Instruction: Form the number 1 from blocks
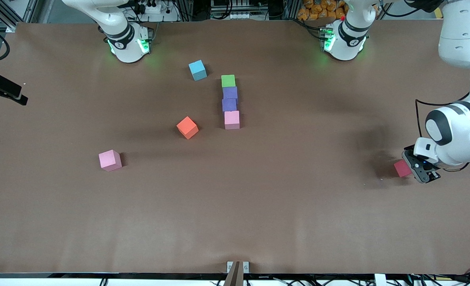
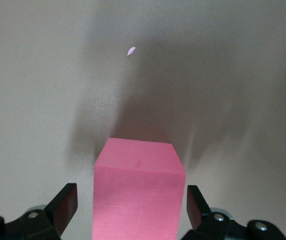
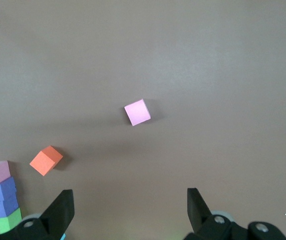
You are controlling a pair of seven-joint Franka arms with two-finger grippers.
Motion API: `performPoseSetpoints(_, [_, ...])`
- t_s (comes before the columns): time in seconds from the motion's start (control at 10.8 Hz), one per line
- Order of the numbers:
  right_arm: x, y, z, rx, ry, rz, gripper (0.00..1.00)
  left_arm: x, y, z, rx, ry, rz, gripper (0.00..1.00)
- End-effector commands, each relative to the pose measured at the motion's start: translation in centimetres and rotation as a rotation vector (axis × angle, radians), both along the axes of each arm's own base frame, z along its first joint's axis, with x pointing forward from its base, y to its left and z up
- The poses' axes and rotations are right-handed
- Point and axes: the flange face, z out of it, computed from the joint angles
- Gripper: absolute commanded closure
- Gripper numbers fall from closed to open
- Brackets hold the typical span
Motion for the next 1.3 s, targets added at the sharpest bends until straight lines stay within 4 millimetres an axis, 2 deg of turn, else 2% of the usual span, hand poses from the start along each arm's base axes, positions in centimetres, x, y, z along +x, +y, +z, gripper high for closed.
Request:
performPoseSetpoints(0.0, [-0.8, 0.3, -0.2, -0.044, 0.015, 0.045, 0.00, -0.1, 0.0, 0.1, -0.009, -0.014, -0.005, 1.00])
performPoseSetpoints(0.19, [-0.7, 0.4, -0.3, -0.065, 0.016, 0.052, 0.00, 0.3, -0.6, 1.0, -0.015, -0.032, 0.031, 1.00])
performPoseSetpoints(0.28, [-0.9, 0.6, -0.4, -0.067, 0.019, 0.055, 0.00, 0.8, -2.3, 2.0, -0.028, -0.047, 0.064, 1.00])
performPoseSetpoints(0.37, [-1.1, 1.0, -0.5, -0.068, 0.022, 0.062, 0.00, 1.4, -4.9, 2.9, -0.052, -0.063, 0.115, 1.00])
performPoseSetpoints(0.56, [-1.5, 1.7, -0.8, -0.069, 0.037, 0.076, 0.00, 2.4, -11.8, 4.4, -0.089, -0.084, 0.250, 1.00])
performPoseSetpoints(0.74, [-1.6, 1.5, -1.0, -0.066, 0.061, 0.073, 0.00, 2.7, -18.7, 6.6, -0.107, -0.112, 0.338, 1.00])
performPoseSetpoints(0.93, [-2.1, 1.6, -1.1, -0.063, 0.095, 0.089, 0.00, 1.9, -25.9, 8.2, -0.123, -0.087, 0.491, 1.00])
performPoseSetpoints(1.21, [-2.2, 1.6, -1.2, -0.061, 0.104, 0.088, 0.00, 0.6, -35.2, 10.4, -0.122, -0.055, 0.674, 1.00])
